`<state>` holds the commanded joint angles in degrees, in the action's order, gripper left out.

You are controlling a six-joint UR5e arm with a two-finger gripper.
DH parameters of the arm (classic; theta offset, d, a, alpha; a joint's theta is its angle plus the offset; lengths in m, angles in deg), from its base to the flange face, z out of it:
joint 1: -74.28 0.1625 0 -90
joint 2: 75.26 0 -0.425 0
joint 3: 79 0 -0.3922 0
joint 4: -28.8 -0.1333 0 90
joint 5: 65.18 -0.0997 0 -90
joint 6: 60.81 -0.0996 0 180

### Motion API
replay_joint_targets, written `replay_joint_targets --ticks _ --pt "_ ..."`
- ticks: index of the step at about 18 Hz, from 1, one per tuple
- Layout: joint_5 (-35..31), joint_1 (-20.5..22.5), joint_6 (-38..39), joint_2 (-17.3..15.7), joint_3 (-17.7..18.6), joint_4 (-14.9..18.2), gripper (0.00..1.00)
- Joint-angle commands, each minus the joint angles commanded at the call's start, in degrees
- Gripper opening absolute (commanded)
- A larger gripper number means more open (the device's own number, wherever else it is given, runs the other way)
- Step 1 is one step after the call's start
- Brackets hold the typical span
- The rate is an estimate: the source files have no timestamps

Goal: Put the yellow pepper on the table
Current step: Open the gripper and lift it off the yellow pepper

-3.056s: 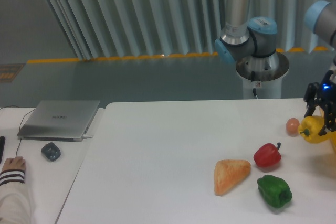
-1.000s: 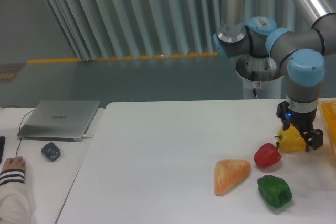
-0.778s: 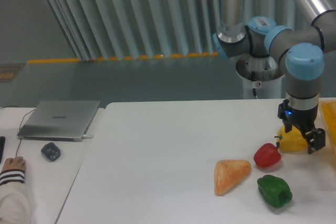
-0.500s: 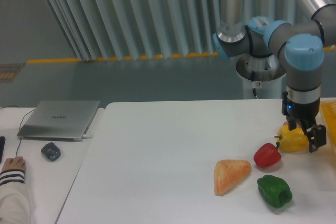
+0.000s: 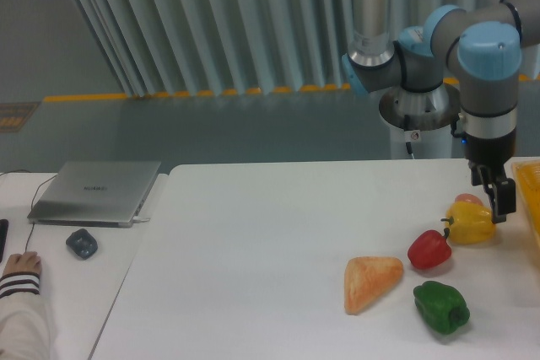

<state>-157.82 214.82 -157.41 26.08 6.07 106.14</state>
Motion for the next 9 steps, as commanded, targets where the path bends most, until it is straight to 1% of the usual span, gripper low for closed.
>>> replay_joint_targets --ticks 2,3,5,9 --pt "-0.09 0.0 0.0 -1.32 0.17 0.09 1.0" --pt "-0.09 0.0 0.0 -1.76 0.18 0.7 1.0" --pt "-0.18 0.44 0.0 -2.46 0.26 1.84 1.0" --pt "-0.18 1.14 0.0 -3.43 0.44 2.99 1.0"
